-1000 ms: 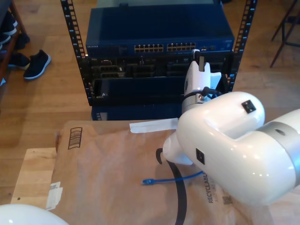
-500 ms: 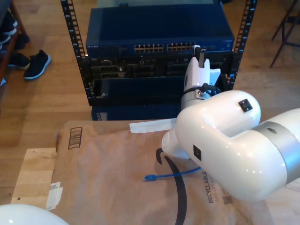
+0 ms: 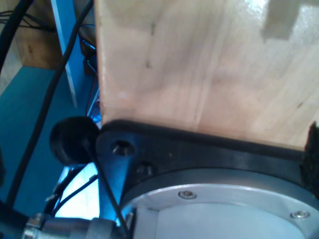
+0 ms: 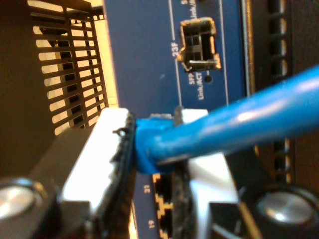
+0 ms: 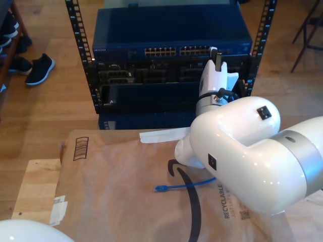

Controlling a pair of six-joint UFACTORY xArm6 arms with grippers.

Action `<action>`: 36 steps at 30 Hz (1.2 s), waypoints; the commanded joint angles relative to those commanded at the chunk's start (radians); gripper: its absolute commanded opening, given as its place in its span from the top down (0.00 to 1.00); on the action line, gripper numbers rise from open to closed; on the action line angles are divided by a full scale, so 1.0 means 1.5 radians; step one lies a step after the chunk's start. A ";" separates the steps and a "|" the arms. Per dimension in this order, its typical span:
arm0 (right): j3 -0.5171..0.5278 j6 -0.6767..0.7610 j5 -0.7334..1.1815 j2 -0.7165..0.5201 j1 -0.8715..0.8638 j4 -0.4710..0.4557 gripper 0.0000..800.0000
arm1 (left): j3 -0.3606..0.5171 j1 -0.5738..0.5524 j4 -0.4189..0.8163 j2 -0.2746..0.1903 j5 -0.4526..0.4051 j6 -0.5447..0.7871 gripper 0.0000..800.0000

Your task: Grab the cable and plug it in

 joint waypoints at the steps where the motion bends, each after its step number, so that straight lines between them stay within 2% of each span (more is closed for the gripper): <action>1: 0.004 0.000 0.000 0.000 0.000 -0.001 1.00 | 0.000 0.000 0.000 0.000 0.000 0.000 0.00; 36: -0.002 0.001 -0.004 0.004 0.007 -0.002 1.00 | 0.000 0.000 0.000 0.000 0.000 0.000 0.00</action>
